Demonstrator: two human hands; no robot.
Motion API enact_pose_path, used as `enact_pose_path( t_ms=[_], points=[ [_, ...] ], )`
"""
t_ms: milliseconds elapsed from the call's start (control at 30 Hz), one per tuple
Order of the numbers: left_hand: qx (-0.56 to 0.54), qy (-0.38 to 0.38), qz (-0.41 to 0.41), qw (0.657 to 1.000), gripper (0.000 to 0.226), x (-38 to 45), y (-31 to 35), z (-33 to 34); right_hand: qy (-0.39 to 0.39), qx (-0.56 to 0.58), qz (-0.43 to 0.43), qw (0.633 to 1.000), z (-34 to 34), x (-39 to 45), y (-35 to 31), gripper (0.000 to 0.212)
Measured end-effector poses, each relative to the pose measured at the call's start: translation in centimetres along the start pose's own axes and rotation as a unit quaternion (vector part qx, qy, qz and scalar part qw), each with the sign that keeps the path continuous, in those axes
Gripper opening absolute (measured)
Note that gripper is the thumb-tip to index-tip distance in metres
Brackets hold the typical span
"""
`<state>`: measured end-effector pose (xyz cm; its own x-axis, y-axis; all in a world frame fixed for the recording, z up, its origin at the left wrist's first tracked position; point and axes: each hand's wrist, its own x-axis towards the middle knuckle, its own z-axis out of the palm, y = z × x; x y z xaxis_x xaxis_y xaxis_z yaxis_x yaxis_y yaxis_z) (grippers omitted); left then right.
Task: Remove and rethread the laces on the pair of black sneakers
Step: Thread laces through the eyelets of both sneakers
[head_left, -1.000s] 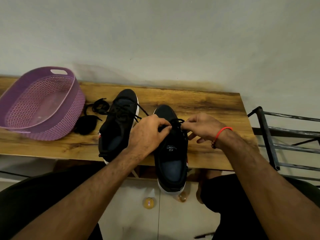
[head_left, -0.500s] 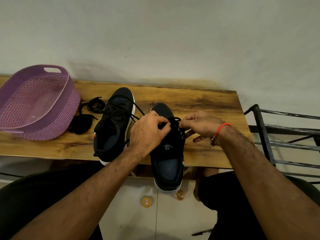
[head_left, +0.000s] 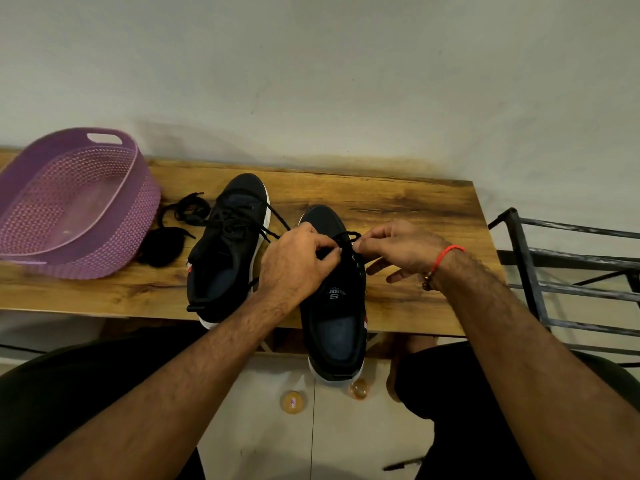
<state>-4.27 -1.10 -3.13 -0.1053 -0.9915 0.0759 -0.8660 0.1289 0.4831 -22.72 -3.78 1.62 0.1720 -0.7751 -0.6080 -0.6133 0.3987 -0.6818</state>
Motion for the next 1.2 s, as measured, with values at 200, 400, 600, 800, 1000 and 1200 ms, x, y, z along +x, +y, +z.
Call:
enact_pose_path(
  t_ms=[200,400,600,800,1000,1200],
  points=[
    [-0.021,-0.008,0.016,1.0,0.03,-0.1,-0.1,0.0,0.023,-0.054,-0.016,0.998,0.4,0.4,0.2,0.01],
    [-0.049,-0.014,0.01,0.999,0.028,0.3,-0.7,-0.4,0.075,-0.022,-0.016,0.997,0.8,1.2,0.3,0.011],
    [-0.09,0.022,-0.076,0.993,0.01,1.8,-3.1,-4.1,0.161,0.51,-0.135,0.834,-1.4,1.7,-0.5,0.009],
    [-0.056,-0.153,-0.129,0.978,0.011,0.8,-3.8,-4.8,0.212,0.324,-0.189,0.902,-2.2,0.7,-0.7,0.009],
    [-0.034,-0.135,-0.092,0.986,0.024,0.8,-3.9,-4.0,0.079,-0.324,-0.195,0.922,-0.2,1.2,0.4,0.014],
    [-0.035,-0.105,-0.119,0.987,0.015,0.7,-4.2,-3.4,0.126,-0.253,-0.102,0.954,-1.8,0.6,0.2,0.013]
  ],
)
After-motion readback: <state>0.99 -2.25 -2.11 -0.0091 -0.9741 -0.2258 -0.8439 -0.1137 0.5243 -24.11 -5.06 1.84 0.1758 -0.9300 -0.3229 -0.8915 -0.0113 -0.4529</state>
